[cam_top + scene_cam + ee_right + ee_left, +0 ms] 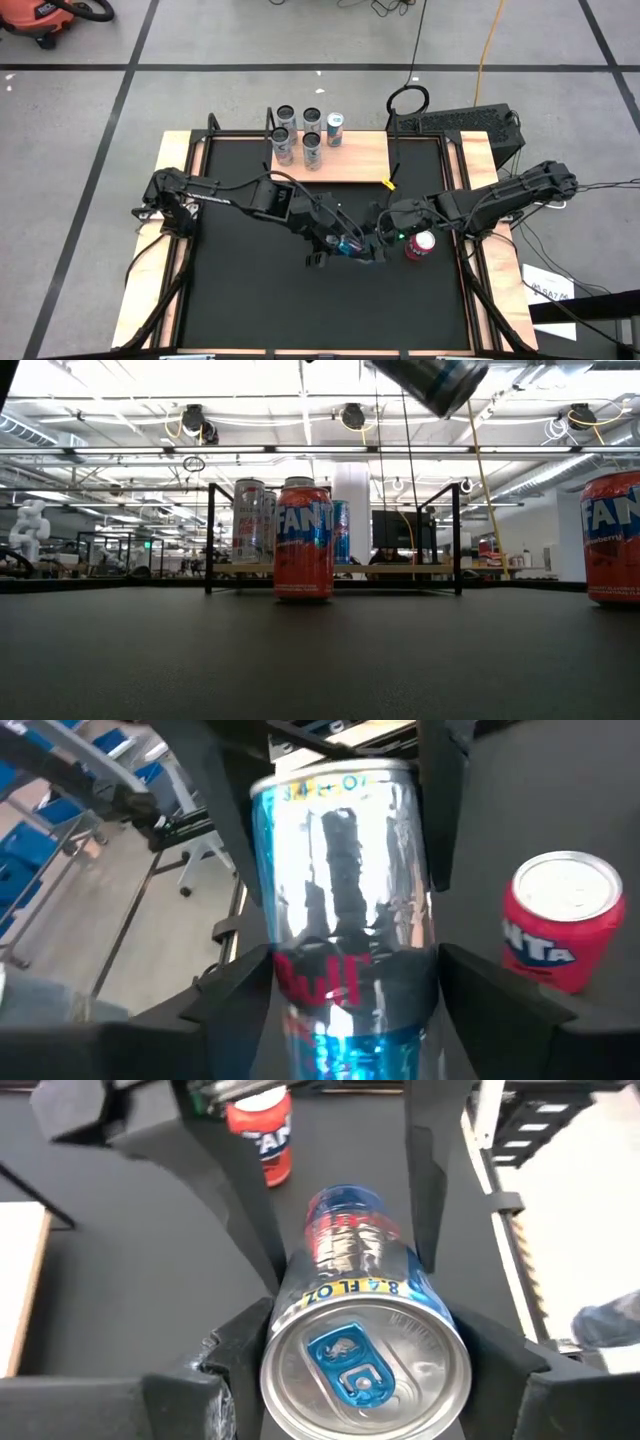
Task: Place canned beverage on shelf
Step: Put the blue soda can on the shelf aligned with the other blue soda can on the shelf
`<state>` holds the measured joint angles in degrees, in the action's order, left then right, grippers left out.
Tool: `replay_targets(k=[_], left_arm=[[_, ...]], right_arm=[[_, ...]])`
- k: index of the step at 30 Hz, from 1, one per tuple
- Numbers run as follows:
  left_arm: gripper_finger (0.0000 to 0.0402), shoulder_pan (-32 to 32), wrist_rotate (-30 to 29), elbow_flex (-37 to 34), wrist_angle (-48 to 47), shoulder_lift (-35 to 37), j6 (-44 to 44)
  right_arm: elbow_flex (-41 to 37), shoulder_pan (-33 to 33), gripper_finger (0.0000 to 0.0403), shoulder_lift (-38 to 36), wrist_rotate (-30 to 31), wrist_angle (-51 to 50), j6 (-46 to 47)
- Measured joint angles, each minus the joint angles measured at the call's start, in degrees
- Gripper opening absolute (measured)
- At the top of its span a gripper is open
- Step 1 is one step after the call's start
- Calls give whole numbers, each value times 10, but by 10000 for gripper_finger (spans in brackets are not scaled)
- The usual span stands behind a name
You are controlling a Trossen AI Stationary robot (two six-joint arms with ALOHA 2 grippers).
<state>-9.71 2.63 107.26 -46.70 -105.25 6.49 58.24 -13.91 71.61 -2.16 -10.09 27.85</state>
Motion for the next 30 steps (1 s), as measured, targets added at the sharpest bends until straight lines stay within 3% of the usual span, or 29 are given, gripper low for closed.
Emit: replay_targets(k=[8, 14, 18, 21, 25, 30], left_arm=[[228, 19, 44, 0, 27, 0, -3], [229, 26, 53, 9, 22, 1, -10], [250, 26, 50, 27, 6, 1, -9], [282, 27, 26, 51, -11, 9, -10], [328, 34, -15, 65, -49, 40, -10], [366, 34, -87, 62, -59, 77, 23]], right_arm=[[0, 20, 293, 0, -55, 0, 18], [0, 27, 247, 0, -58, 4, 28], [0, 27, 214, -2, -55, 24, 27], [0, 27, 213, -11, -20, 49, 12], [0, 30, 218, -38, 76, 85, -34], [0, 37, 221, -69, 132, 206, -104]])
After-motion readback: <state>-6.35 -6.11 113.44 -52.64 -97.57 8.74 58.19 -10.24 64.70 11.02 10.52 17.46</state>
